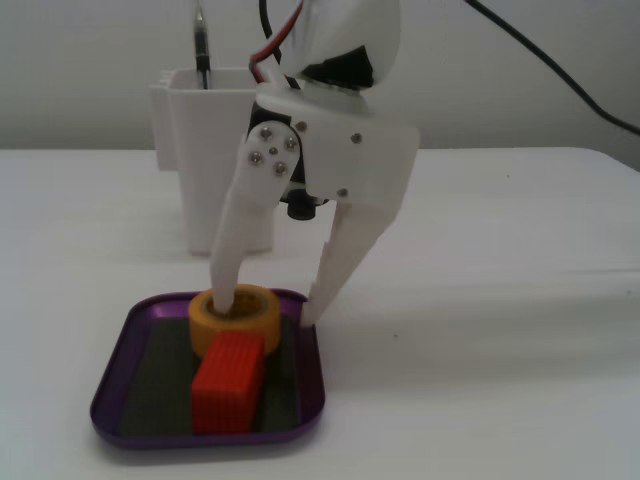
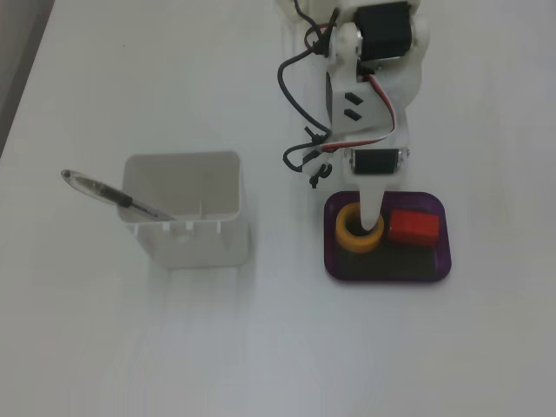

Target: Remove the yellow tape from the box.

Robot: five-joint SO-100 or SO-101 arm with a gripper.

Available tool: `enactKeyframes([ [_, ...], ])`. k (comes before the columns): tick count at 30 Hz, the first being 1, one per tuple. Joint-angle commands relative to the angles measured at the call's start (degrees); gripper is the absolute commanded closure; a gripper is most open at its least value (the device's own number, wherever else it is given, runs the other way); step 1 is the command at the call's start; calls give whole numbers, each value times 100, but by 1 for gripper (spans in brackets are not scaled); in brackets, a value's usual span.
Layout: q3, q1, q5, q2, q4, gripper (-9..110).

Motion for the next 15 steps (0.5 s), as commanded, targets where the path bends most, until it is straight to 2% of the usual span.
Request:
enactKeyframes([
  [1, -229, -18, -44, 70, -158, 90],
  [6, -220, -18, 0, 70, -272, 102],
  [15, -220, -18, 9, 141, -272, 102],
])
